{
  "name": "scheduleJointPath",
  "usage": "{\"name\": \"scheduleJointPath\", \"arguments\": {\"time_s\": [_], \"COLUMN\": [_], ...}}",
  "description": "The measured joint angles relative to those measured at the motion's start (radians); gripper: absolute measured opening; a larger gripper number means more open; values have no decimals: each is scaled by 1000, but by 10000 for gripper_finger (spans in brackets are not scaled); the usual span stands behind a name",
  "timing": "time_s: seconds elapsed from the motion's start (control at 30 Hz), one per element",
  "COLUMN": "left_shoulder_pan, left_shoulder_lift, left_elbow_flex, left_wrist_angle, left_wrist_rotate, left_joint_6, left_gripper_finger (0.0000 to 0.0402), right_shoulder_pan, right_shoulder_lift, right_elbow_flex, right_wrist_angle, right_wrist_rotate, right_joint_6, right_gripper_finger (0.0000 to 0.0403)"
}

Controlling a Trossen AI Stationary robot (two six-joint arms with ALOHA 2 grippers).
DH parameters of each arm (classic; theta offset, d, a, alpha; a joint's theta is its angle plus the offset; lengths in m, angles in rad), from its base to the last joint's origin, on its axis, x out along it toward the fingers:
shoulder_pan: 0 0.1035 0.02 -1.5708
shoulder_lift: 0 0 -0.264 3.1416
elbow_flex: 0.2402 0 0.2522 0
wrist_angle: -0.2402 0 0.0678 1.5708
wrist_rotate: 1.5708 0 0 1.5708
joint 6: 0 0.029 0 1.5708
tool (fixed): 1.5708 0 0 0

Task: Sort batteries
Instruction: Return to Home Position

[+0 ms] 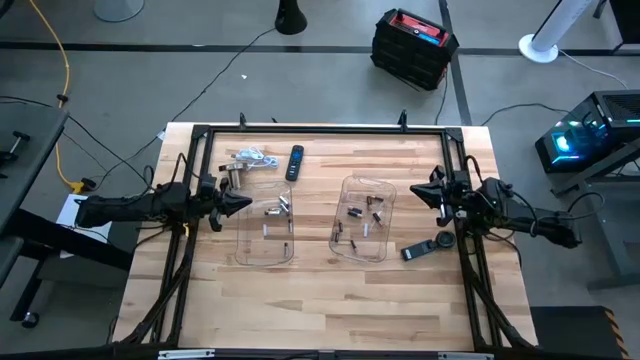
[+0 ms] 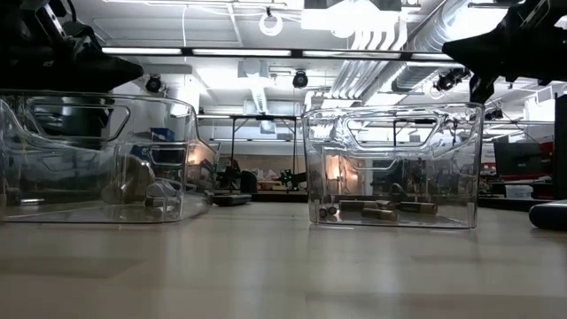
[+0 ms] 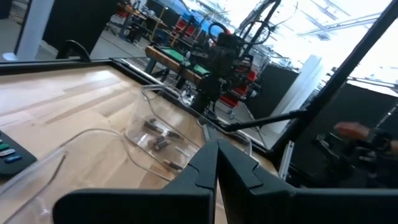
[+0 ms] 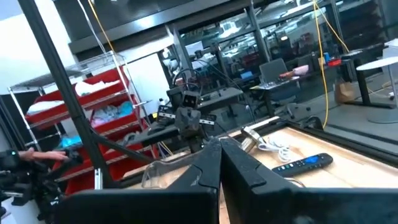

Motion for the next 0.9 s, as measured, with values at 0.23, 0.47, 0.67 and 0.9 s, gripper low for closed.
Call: {"name": "scheduleJointPath", "arguments": {"time_s": [0.23, 0.47, 0.67, 0.9], "left_shoulder_pan": [-9, -9, -9, -9], "left_shoulder_lift": [1, 4, 4, 4], "left_elbow_flex": [0, 0, 0, 0], "left_wrist_angle": [0, 0, 0, 0], "left_wrist_rotate": [-1, -2, -2, -2], "left_joint_6": [0, 0, 0, 0], "left_gripper_finger": [0, 0, 0, 0], "right_shoulder_pan": [0, 0, 0, 0], "right_shoulder_lift": [11, 11, 12, 12], "right_elbow_flex": [0, 0, 0, 0], "right_wrist_angle": [-40, -81, -123, -166], "right_wrist_rotate": [0, 0, 0, 0], "right_joint_6": [0, 0, 0, 0], "right_gripper_finger": [0, 0, 0, 0]}}
